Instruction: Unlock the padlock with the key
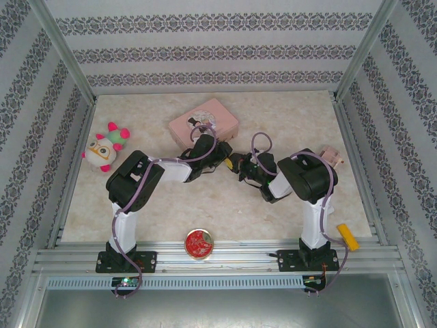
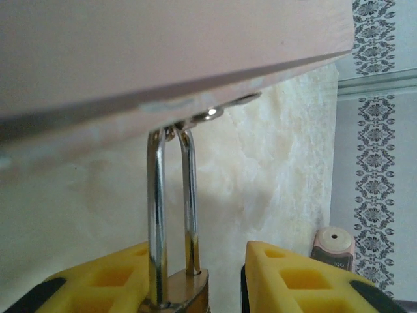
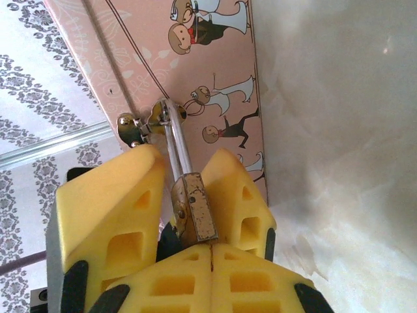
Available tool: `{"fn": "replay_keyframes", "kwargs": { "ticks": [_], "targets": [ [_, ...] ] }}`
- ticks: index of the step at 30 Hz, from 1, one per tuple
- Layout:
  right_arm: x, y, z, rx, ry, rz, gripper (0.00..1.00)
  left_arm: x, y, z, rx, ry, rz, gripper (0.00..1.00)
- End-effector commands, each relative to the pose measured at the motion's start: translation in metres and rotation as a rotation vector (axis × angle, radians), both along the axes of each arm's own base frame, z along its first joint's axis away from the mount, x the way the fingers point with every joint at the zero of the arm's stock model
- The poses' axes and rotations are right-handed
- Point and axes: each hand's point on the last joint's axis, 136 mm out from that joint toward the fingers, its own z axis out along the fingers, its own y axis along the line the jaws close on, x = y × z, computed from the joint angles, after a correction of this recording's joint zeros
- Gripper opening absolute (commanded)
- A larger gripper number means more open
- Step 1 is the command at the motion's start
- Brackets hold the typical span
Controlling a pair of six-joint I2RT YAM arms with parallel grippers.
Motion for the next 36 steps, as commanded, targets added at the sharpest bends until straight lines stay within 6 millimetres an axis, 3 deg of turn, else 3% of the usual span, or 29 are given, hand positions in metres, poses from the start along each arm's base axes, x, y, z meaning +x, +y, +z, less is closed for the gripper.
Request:
{"fn": "replay_keyframes", "kwargs": {
  "ticks": [1,2,4,11,15,16,18,19,32,36],
  "targets": [
    [-0.001,0.006,0.018,0.033,-0.062,0.014,0.00,-0.054,-0.032,-0.027,-0.075,0.168,-0.165,0.53],
    [-0.001,0.005,0.018,0.031,-0.062,0.012,0.00,-0.054,-0.028,-0.027,-0.065,0.163,-0.157,0.66],
    [0.000,0.004,0.017,0.027,-0.065,0.011,0.00,-0.052,-0.021,-0.026,-0.046,0.151,-0.142,0.75],
    [0.002,0.005,0.015,0.021,-0.071,0.013,0.00,-0.044,0.010,-0.024,0.023,0.130,-0.054,0.71],
    [0.003,0.004,0.013,0.016,-0.069,0.009,0.00,-0.035,0.022,-0.019,0.021,0.109,-0.018,0.74],
    [0.003,0.003,0.013,0.016,-0.069,0.009,0.00,-0.034,0.026,-0.017,0.020,0.104,-0.009,0.77],
    [0.003,0.003,0.013,0.016,-0.068,0.009,0.00,-0.030,0.031,-0.012,0.011,0.083,0.006,0.97],
    [0.003,0.003,0.012,0.015,-0.068,0.007,0.00,-0.028,0.032,-0.007,0.004,0.067,0.007,0.99],
    [0.006,0.005,0.015,0.016,-0.080,0.005,0.00,-0.010,0.061,0.025,0.067,-0.041,0.086,1.00],
    [0.008,0.009,0.015,0.020,-0.082,0.009,0.00,-0.007,0.072,0.022,0.095,-0.035,0.145,0.78]
  ]
}}
